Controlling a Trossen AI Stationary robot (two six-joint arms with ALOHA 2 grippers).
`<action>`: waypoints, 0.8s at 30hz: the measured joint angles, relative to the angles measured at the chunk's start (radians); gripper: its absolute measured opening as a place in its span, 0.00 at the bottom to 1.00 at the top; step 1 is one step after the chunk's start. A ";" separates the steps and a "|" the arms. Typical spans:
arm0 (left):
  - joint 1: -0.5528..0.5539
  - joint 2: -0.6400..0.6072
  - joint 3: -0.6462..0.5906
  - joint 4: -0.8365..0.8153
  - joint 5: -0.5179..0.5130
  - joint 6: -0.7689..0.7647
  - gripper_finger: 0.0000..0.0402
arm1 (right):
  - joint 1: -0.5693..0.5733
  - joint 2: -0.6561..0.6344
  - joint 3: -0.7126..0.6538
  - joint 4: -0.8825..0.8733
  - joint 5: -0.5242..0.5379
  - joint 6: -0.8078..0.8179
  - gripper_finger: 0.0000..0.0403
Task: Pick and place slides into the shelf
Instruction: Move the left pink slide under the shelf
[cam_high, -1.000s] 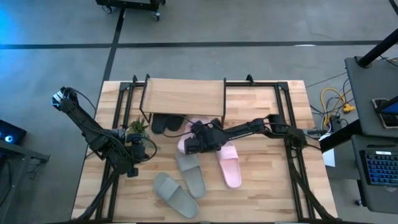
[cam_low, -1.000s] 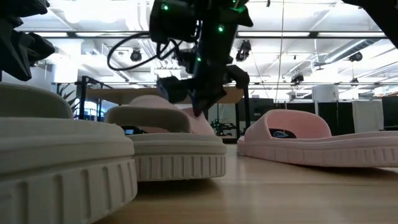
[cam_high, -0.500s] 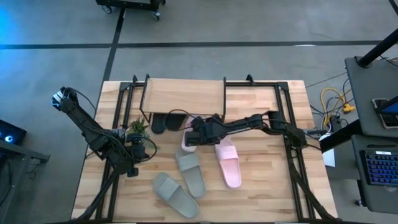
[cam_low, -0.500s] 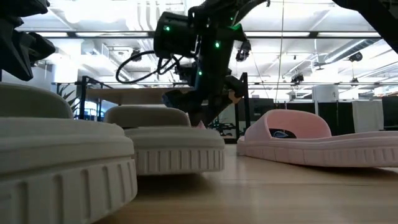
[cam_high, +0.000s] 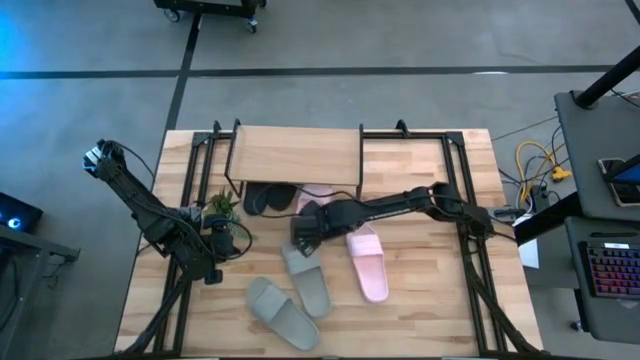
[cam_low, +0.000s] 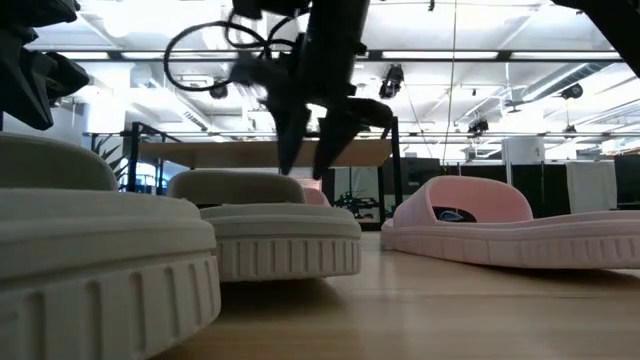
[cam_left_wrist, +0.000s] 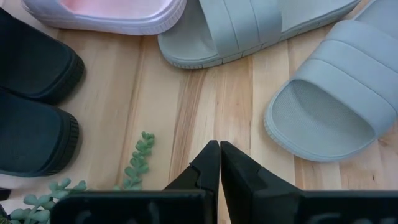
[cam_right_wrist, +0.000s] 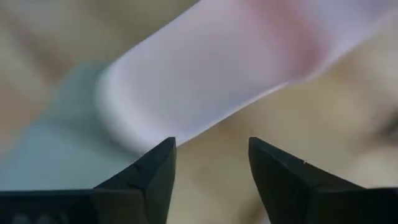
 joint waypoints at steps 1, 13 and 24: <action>0.000 0.000 0.000 0.000 0.000 0.000 0.00 | 0.005 0.000 0.001 0.022 -0.055 0.022 0.45; 0.000 0.000 0.000 0.001 0.000 -0.001 0.00 | 0.030 0.000 -0.078 0.270 -0.084 0.186 0.03; 0.000 0.000 -0.001 0.001 0.000 -0.003 0.00 | 0.029 0.007 -0.126 0.323 -0.066 0.228 0.03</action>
